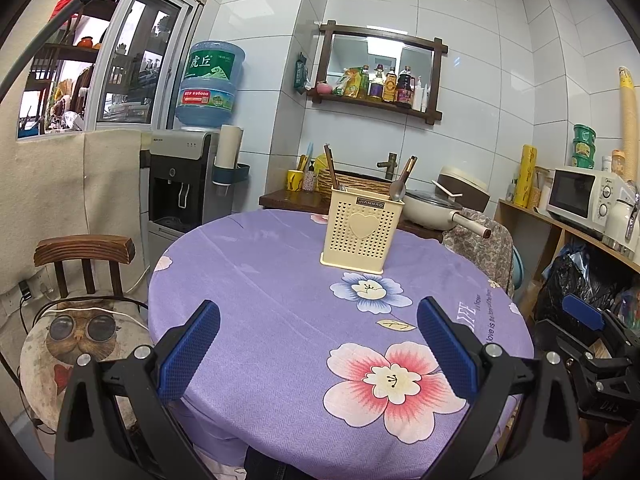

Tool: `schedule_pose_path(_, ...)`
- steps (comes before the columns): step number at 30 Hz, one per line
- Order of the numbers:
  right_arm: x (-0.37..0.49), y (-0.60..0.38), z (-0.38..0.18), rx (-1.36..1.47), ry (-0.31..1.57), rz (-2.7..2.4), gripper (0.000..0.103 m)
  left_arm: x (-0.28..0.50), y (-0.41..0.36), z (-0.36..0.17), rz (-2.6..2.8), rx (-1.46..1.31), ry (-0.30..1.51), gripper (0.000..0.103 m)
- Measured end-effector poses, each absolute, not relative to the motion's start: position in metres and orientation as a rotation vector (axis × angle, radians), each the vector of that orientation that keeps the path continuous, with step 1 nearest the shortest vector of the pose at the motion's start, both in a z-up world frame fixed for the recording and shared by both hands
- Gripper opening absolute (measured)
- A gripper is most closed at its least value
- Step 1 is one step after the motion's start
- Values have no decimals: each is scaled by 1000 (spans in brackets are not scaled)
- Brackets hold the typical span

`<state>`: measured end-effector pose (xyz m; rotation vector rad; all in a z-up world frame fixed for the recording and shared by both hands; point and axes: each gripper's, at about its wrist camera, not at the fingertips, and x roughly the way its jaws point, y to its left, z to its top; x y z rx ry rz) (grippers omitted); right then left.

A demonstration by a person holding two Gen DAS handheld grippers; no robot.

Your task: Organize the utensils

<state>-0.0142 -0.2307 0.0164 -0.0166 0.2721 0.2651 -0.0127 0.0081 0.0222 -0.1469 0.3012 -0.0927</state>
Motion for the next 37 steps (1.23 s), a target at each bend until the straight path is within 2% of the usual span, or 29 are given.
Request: schedule_pose_path(37,-14,-230,14,-14,280,267,97,-10,14,20,-104,-133,313,97)
